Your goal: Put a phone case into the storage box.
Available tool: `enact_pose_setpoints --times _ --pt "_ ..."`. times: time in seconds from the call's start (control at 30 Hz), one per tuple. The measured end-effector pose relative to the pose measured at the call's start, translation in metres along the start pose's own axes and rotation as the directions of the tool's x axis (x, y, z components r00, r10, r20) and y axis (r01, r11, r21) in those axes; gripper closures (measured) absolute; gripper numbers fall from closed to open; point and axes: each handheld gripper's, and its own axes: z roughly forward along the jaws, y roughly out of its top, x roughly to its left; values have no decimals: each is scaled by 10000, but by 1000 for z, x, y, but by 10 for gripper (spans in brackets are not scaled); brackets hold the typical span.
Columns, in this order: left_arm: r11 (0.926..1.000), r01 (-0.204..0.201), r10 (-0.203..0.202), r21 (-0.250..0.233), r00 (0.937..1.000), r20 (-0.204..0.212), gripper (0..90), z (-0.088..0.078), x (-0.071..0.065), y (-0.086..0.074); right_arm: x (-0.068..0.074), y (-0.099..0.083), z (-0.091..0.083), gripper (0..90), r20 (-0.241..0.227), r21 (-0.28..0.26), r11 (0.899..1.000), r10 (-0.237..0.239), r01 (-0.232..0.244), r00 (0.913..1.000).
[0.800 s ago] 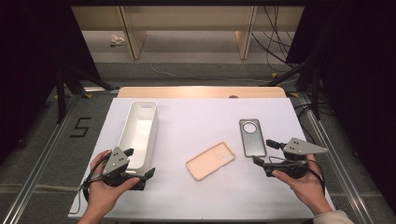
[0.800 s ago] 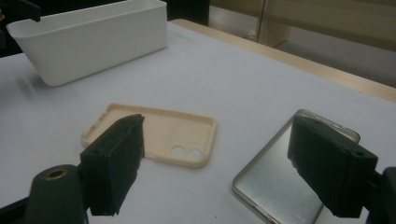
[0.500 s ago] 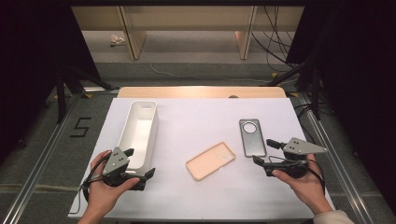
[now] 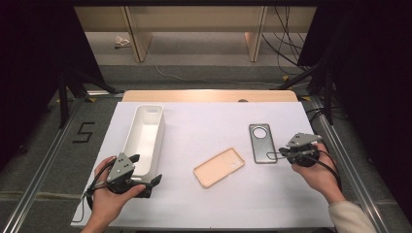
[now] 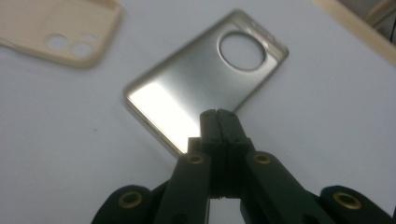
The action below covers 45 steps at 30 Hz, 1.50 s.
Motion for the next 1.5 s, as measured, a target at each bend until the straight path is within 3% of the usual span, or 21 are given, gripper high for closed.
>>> enact_pose_setpoints --times 0.1,0.17,0.37,1.0,1.13,1.27,1.5 --pt "10000 11 -11 11 10000 -21 0 0 0 0 -5 -1 13 900 -108 595 9979 252 -246 9996" --pt "10000 22 -22 15 10000 -28 0 0 1 0 -10 -3 28 900 -174 1366 9894 523 -494 9985" --pt "10000 -4 4 25 10000 -14 0 0 0 0 -10 -9 42 900 -305 2130 9751 693 -613 9971" --pt "10000 15 -15 -4 10000 6 0 0 0 0 -2 -3 44 900 -628 2021 9793 224 -93 9978" --pt "10000 -7 7 -3 10000 17 0 0 0 0 -4 -1 41 876 -461 1964 9802 -185 272 9988" --pt "10000 14 -14 -11 10000 26 0 0 0 0 -6 2 36 774 -236 1884 9792 -725 757 9971" --pt "10000 -18 18 -23 10000 15 0 -1 0 0 -9 3 31 733 34 1380 9897 -400 392 9992"
